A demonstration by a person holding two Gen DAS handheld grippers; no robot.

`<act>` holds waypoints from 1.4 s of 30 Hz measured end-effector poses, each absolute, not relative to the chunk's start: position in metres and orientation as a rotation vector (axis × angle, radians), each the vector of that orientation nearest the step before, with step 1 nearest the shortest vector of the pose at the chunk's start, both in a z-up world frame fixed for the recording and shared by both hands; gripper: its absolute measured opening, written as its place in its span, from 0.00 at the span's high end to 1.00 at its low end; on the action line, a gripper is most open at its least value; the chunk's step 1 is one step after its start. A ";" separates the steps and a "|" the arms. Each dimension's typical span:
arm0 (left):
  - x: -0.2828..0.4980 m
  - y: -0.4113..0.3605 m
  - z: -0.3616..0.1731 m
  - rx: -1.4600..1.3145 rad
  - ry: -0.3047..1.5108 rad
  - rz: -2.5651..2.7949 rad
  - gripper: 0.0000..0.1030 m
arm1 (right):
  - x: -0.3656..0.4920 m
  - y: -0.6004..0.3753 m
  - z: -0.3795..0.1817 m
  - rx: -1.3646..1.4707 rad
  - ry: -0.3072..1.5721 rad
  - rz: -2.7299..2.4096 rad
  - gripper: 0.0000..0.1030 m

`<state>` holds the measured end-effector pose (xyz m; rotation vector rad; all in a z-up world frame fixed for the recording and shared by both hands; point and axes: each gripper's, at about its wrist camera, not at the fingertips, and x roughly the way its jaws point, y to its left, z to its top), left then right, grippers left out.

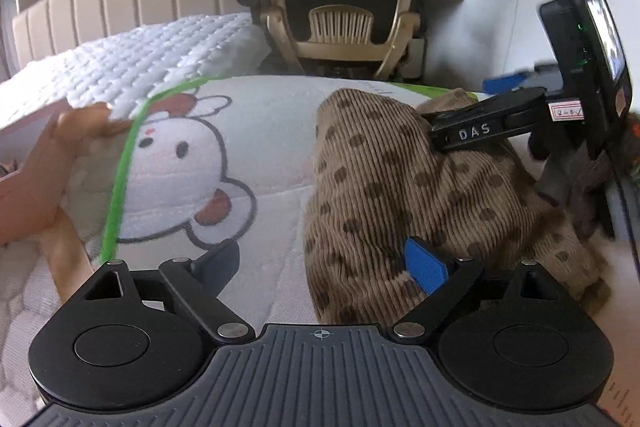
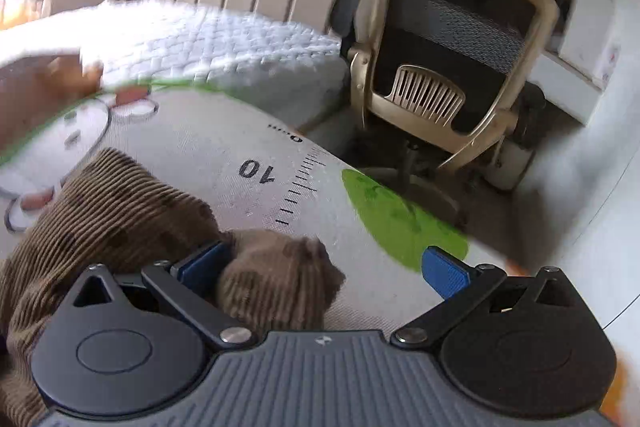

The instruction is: Fold clothes

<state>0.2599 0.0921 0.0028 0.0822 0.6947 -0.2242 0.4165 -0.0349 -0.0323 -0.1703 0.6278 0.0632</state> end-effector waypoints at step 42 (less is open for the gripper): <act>0.309 0.122 0.009 -0.355 0.836 -0.539 0.00 | 0.301 -0.052 -0.009 0.035 0.458 0.104 0.00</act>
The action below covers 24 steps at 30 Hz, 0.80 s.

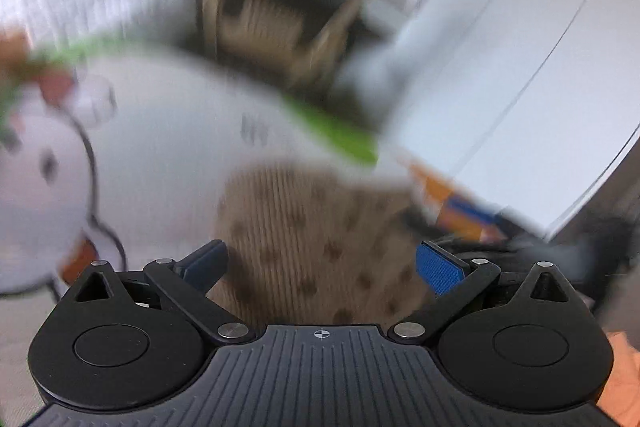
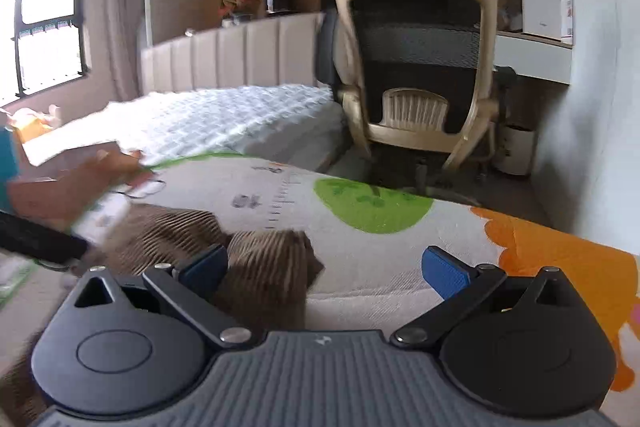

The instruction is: Fold clothes

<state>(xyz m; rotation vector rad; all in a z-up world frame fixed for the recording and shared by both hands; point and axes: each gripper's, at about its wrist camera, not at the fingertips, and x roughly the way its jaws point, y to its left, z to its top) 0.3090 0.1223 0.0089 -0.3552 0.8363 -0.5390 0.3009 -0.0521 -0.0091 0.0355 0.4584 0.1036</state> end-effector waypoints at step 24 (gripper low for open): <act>0.324 0.114 -0.014 -0.300 0.783 -0.379 0.00 | 0.334 -0.052 -0.024 -0.269 0.459 -0.113 0.00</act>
